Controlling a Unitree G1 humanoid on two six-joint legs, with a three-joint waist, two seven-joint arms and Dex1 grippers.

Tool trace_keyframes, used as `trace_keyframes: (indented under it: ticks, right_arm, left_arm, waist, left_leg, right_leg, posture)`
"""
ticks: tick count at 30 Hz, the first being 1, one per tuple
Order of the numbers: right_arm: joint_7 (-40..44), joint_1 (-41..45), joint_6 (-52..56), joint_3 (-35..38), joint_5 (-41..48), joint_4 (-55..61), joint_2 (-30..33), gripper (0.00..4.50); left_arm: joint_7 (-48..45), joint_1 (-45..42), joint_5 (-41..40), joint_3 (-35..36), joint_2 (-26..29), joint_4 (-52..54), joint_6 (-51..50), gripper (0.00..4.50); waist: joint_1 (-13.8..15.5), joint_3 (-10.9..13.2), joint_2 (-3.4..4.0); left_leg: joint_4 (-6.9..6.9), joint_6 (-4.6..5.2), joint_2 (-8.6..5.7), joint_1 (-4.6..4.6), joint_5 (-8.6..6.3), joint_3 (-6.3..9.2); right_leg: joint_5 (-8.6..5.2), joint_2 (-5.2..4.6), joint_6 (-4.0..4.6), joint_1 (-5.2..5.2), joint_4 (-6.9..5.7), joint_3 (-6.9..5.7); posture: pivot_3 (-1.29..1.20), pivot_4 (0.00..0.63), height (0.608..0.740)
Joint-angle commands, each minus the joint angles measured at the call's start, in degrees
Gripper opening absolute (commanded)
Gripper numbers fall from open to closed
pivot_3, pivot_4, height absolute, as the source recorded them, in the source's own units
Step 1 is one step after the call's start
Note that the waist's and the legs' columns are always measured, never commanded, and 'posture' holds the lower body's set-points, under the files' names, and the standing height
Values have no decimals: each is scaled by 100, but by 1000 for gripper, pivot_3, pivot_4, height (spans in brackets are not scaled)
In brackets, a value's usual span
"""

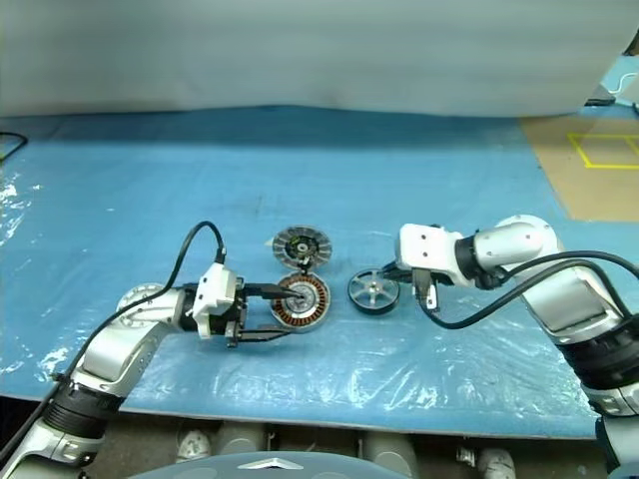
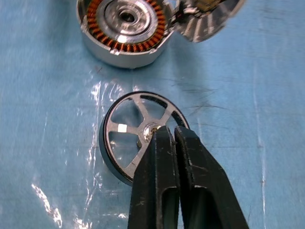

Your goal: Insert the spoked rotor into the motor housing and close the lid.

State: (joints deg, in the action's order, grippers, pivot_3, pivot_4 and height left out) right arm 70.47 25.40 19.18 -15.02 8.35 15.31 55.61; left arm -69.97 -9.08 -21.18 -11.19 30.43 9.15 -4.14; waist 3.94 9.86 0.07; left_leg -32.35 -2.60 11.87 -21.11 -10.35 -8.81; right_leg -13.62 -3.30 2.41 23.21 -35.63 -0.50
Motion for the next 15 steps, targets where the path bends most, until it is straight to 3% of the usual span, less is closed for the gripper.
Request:
trace_keyframes:
  ticks: [1,9,15]
  right_arm:
    - [316,354,-447,-255,-263,-408,-124,1283]
    - [546,913,-1262,-587,-802,-1136,-456,4036]
    - [744,1102,-1963,-858,-1179,-1506,-640,4036]
  left_arm:
    - [-8,-125,10,-72,-72,21,125,2737]
    - [41,-43,40,-61,-76,-49,211,2737]
    - [72,43,71,-51,-87,-59,277,2737]
  waist:
    - [0,0,0]
    - [-3,0,0]
    - [-3,0,0]
  left_leg:
    - [0,1,0,-2,0,0]
    - [-11,17,3,-1,-10,0]
    - [-16,18,4,-5,-10,0]
  right_leg:
    - [0,0,0,3,-2,0]
    - [1,1,3,4,-14,-1]
    - [1,0,3,4,-15,-3]
  posture:
    - [0,150,740]
    - [0,150,740]
    - [0,150,740]
